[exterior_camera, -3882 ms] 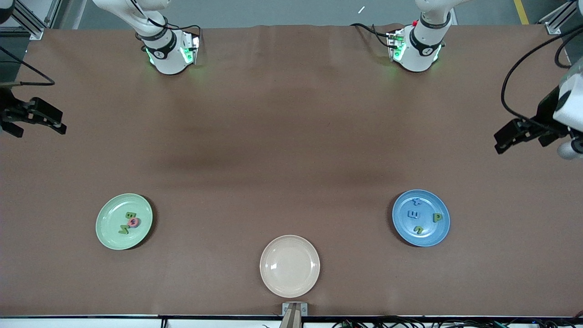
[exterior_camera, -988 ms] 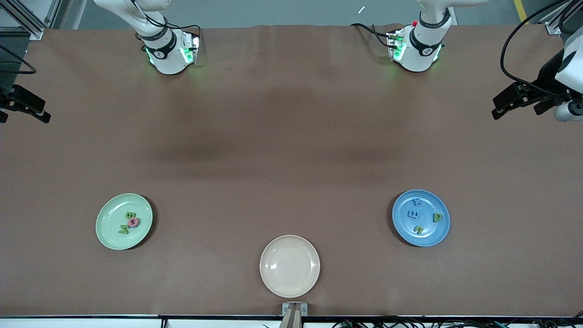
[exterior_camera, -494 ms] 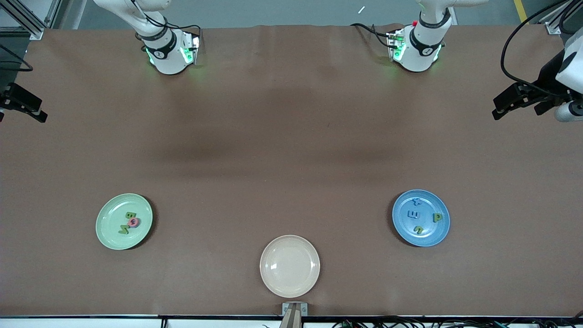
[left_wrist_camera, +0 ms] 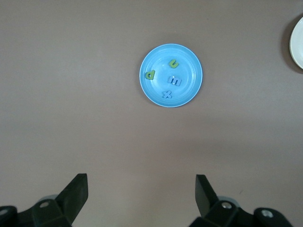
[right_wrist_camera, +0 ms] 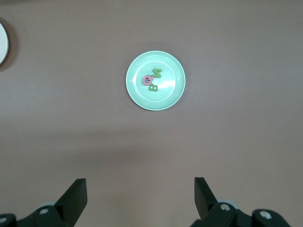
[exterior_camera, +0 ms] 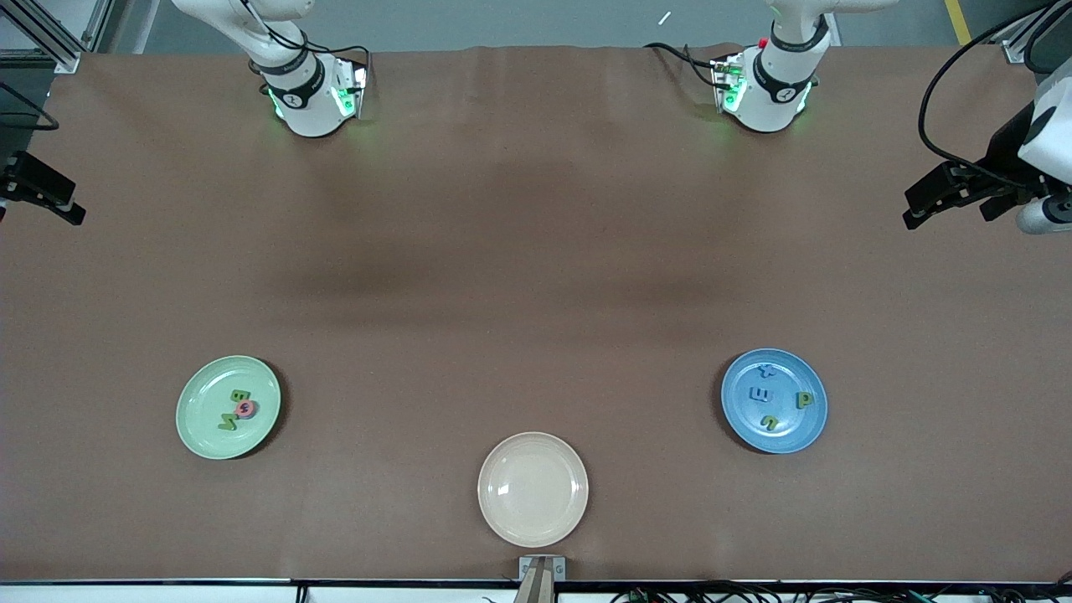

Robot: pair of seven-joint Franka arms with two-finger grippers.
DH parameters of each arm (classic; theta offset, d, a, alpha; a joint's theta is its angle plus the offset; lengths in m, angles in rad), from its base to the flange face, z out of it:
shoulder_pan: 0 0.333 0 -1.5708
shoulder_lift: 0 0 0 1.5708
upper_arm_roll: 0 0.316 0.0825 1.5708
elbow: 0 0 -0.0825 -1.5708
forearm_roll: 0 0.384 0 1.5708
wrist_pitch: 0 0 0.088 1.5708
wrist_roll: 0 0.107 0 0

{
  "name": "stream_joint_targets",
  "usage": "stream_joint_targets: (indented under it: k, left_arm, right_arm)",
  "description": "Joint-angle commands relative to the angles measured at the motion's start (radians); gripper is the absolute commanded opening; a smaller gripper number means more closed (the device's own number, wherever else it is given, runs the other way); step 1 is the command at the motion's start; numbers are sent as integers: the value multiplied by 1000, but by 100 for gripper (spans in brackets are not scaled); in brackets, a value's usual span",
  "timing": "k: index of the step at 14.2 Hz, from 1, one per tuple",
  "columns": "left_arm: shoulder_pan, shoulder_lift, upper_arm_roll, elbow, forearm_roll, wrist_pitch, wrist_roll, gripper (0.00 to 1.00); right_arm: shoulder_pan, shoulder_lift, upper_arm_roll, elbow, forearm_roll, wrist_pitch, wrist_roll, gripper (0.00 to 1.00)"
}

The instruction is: Sort upper and lower case letters into plates

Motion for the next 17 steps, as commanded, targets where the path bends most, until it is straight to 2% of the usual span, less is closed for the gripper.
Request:
stream_joint_targets:
  k: [1, 17]
  left_arm:
    - [2, -5, 2, -3, -8, 7, 26, 100]
    - [2, 58, 0, 29, -3, 30, 23, 100]
  right_arm:
    - [-16, -15, 14, 5, 5, 0, 6, 100]
    - [-16, -14, 14, 6, 7, 3, 10, 100]
